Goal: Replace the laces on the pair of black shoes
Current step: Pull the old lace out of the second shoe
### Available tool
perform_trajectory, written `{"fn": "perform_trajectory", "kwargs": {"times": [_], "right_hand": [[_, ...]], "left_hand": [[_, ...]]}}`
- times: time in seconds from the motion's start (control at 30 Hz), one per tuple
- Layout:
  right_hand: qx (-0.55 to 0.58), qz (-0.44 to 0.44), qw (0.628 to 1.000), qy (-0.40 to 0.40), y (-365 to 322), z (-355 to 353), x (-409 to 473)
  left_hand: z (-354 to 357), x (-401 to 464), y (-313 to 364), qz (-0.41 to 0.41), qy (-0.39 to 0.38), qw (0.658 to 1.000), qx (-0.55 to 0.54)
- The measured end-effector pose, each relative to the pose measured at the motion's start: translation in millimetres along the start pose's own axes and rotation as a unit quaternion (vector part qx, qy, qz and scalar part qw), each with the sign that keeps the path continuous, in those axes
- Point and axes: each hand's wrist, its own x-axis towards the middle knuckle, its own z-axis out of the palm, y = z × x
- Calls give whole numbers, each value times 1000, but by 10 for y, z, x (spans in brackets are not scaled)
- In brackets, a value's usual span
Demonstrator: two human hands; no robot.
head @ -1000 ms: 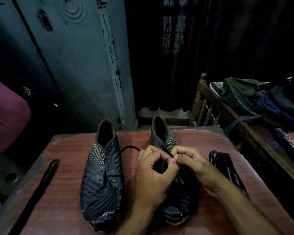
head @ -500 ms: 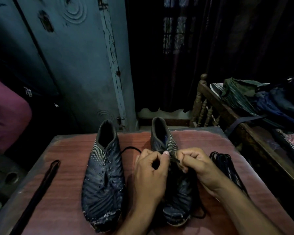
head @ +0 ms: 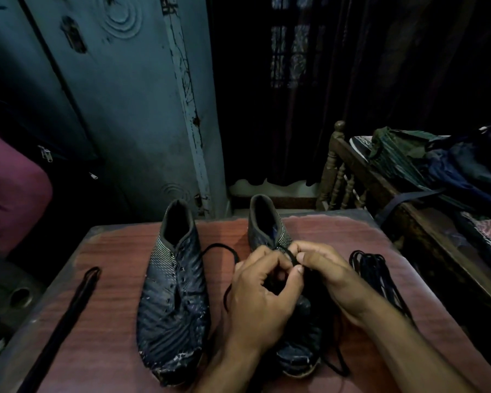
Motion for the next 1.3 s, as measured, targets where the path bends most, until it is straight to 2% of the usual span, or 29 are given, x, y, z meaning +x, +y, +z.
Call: {"fn": "perform_trajectory", "kwargs": {"times": [0.1,0.23,0.33,0.47,0.57,0.63,0.7,0.77,0.83,0.93,1.0,1.03,1.1,1.17,1.23,1.3], "right_hand": [[-5,-9,1000,-8,-51,-16,-17],[-88,-9,996,2,-129,-20,-34],[-90,-24,988,122,-89,-26,12],[-18,-54,947,317,-39,-142,70],[-41,-36,923,381,34,-242,94],[-104,-21,921,374,69,-239,108],[-242,12,911,333,119,-214,117],[-394,26,871,292,151,-163,96],[-464,-6,840,280,132,-103,69],[-465,-72,826,309,38,-68,27],[-439,-110,835,311,-15,-62,11],[-420,-118,854,284,-31,-53,4],[-401,-103,893,177,-28,3,-7],[-435,-81,892,95,35,43,-6],[-451,-77,886,77,52,43,4],[-437,-76,891,93,37,24,9]], "left_hand": [[-6,6,-7,-16,11,1000,-21],[-75,94,-107,-111,93,981,-126],[-106,127,-105,-144,130,967,-166],[-115,102,-166,-145,122,978,-92],[-109,106,-194,-155,121,979,-62],[-114,107,-156,-150,120,980,-49],[-117,102,-122,-142,113,983,-41],[-117,104,-107,-140,111,983,-41],[-107,105,-105,-142,109,983,-48],[-87,97,-109,-139,99,984,-46],[-76,89,-118,-141,87,986,-32],[-73,85,-120,-141,81,986,-23],[-75,79,-122,-133,76,988,-4],[-76,73,-131,-125,74,989,11],[-75,72,-139,-126,73,989,15],[-76,73,-134,-119,75,990,19]]}}
